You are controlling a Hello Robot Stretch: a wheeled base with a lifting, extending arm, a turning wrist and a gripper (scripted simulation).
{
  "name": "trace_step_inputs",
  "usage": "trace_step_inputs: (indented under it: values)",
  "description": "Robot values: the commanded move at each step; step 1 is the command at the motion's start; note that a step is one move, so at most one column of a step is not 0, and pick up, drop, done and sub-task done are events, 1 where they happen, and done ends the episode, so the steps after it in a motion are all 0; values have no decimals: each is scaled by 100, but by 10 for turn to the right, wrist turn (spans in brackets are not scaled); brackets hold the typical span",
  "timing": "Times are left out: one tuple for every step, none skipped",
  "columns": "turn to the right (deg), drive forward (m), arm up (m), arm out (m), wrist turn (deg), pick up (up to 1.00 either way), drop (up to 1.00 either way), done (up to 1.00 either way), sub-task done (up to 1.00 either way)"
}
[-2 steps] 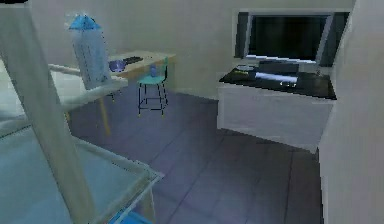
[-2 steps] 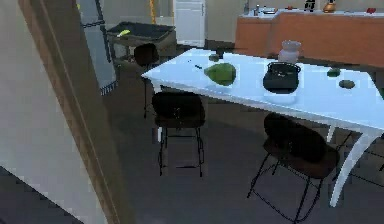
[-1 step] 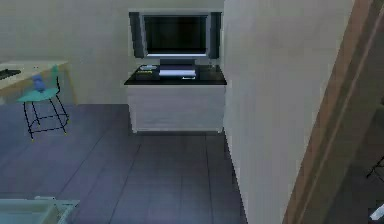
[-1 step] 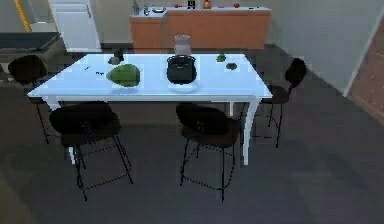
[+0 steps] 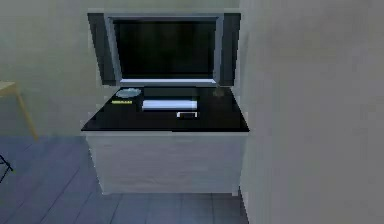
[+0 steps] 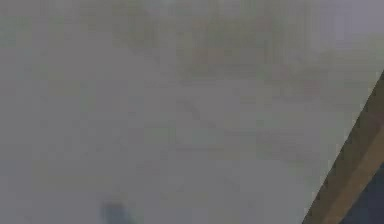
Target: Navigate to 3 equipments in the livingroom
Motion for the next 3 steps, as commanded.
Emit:
trace_step_inputs:
  values:
    - [0,60,0,0,0,0,0,0,0]
    - [0,0,0,0,0,0,0,0,100]
    - [0,15,0,0,0,0,0,0,0]
